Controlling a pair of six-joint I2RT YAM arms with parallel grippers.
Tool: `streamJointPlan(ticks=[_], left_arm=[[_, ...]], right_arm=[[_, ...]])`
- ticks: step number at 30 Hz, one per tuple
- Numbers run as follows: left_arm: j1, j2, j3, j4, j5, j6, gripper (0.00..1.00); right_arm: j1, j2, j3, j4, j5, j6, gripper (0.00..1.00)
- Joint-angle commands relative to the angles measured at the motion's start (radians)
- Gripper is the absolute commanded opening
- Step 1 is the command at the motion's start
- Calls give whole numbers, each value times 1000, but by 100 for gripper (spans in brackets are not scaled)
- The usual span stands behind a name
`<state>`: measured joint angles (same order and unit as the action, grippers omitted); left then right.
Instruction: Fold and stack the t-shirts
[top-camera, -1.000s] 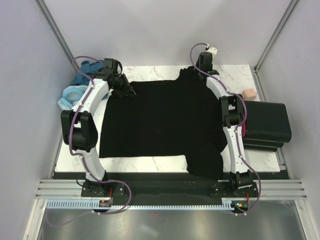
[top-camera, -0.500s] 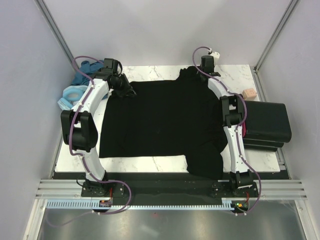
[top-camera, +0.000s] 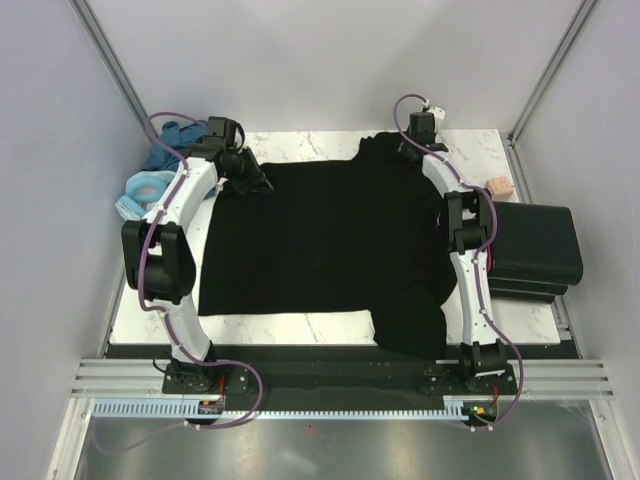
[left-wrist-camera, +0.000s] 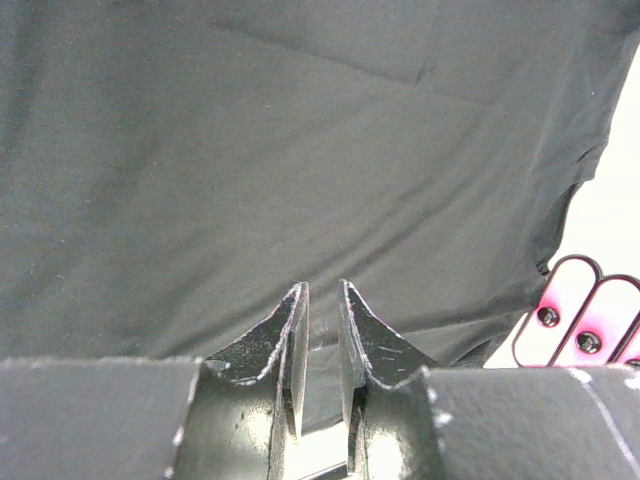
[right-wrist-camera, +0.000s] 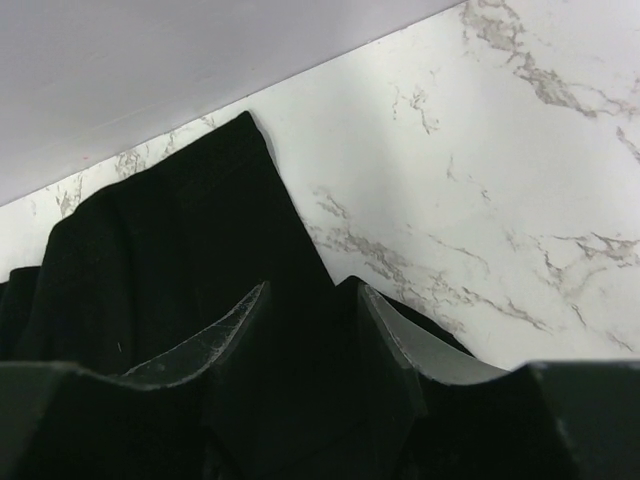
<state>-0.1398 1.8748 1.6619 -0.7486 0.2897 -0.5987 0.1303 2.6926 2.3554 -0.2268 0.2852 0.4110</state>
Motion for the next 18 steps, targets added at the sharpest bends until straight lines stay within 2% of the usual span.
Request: streamJointPlan(ticks=[1,3,7,10,11,12,18], left_arm=[[-3,-31,19,29,14,8,25],[-3,-34,19,29,16,8,25],[-3,-43,7,29,9,10,25],[-3,-46,1,29,8,10,25],[-3,-46,1,29,8,11,25],[-3,-46,4,29,8,13,25],[-3,-42,6,29,8,14,25]], right_arm=[[-11,35,85,-75,-78,-15,48],[-14,27,76,-85,-107,-21,51],[-14,24,71,-137,-127,-49,49],[-14,19,44,-144,-116,-58,29],[-14,21,36,-143,-112,-58,3],[-14,24,35,-143,-104,-52,0],[-8,0,-10,-100,-90,-41,0]])
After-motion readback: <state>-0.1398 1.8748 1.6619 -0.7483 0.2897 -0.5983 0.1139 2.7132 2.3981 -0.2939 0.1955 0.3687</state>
